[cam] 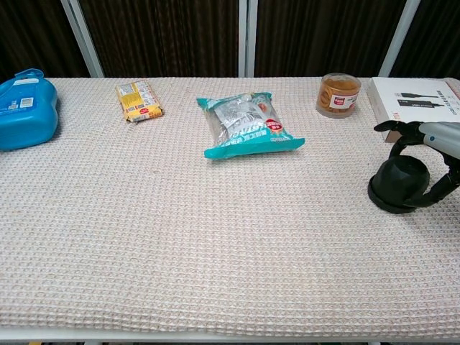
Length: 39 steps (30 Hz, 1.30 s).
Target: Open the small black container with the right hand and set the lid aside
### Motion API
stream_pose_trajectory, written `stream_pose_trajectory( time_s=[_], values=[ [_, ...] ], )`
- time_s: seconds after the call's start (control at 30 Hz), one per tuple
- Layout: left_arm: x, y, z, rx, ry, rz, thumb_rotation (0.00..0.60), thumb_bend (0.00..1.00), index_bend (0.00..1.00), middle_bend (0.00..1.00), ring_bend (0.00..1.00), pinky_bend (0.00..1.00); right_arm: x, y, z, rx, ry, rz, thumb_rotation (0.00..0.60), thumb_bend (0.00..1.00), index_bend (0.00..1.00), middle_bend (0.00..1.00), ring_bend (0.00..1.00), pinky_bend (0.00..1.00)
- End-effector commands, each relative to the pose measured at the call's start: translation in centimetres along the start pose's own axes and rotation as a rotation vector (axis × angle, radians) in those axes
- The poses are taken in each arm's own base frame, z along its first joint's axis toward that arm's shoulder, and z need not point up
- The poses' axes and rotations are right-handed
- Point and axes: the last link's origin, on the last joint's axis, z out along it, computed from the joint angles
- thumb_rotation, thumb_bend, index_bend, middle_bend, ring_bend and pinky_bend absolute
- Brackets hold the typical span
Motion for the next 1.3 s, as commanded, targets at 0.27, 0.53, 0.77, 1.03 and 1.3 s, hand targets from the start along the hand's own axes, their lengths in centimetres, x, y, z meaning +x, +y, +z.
stream_pose_trajectory(
  time_s=[0.27,0.53,0.77,1.03,1.3],
  values=[
    [0.2,-0.1,0.0,0.002,0.005,-0.002,0.6,0.13,0.14,0.16,0.08,0.31,0.7,-0.3,-0.4,0.02,0.037,0.014,0.6,0.09,0.03,0.39,0.0,0.0],
    [0.1,0.0,0.0,0.001,0.003,-0.002,0.6,0.13,0.14,0.16,0.08,0.31,2.4,-0.8,-1.1,0.044,0.092,0.052,0.6,0.09,0.03,0.39,0.0,0.0],
    [0.2,0.2,0.1,-0.002,0.001,-0.001,0.6,0.13,0.14,0.16,0.08,0.31,3.8,1.0,-2.5,-0.011,0.134,0.029,0.6,0.09,0.03,0.4,0.0,0.0],
    [0.1,0.2,0.0,-0.001,0.002,-0.002,0.6,0.13,0.14,0.16,0.08,0.31,3.4,4.3,-4.1,-0.111,0.109,0.023,0.6,0.09,0.03,0.4,0.0,0.0],
    [0.3,0.4,0.0,-0.003,0.004,-0.001,0.6,0.13,0.14,0.16,0.08,0.31,2.5,5.5,-3.5,-0.153,0.081,-0.011,0.6,0.08,0.03,0.36,0.0,0.0]
  ],
)
